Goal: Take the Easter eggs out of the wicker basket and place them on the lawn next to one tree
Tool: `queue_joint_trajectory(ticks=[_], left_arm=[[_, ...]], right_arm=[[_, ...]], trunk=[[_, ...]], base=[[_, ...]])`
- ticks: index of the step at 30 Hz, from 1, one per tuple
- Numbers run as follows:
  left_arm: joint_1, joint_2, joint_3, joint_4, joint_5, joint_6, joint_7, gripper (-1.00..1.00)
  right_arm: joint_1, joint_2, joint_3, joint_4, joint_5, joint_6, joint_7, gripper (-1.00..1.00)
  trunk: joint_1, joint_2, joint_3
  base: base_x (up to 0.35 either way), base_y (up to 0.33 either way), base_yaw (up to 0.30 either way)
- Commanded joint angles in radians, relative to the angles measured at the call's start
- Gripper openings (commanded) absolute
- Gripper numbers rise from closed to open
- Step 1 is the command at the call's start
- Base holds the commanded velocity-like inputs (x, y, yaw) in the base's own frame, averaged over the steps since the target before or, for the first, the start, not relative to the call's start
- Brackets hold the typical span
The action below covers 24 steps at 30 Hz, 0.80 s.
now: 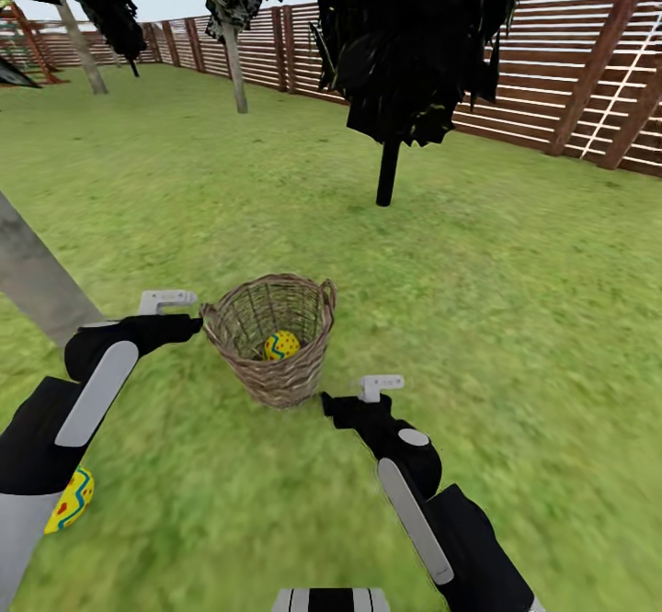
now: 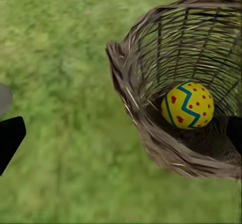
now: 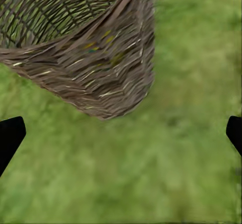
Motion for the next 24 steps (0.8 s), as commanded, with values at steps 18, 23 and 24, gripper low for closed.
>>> queue_joint_trajectory(ticks=[18, 23, 24], left_arm=[[-0.001, 0.001, -0.001, -0.001, 0.009, 0.002, 0.011, 1.00], [-0.001, 0.001, -0.001, 0.000, 0.010, 0.004, 0.009, 1.00], [-0.001, 0.001, -0.001, 0.000, 0.010, 0.004, 0.009, 1.00]], right_arm=[[-0.001, -0.026, -0.076, 0.007, -0.013, 0.002, -0.010, 1.00], [-0.001, -0.030, -0.077, 0.007, -0.013, 0.001, -0.010, 1.00], [-0.001, -0.031, -0.077, 0.007, -0.013, 0.001, -0.010, 1.00]], trunk=[[0.000, 0.000, 0.007], [0.000, 0.000, 0.008], [0.000, 0.000, 0.008]], base=[[0.016, 0.000, -0.280], [0.226, 0.000, -0.184], [0.195, 0.000, -0.090]])
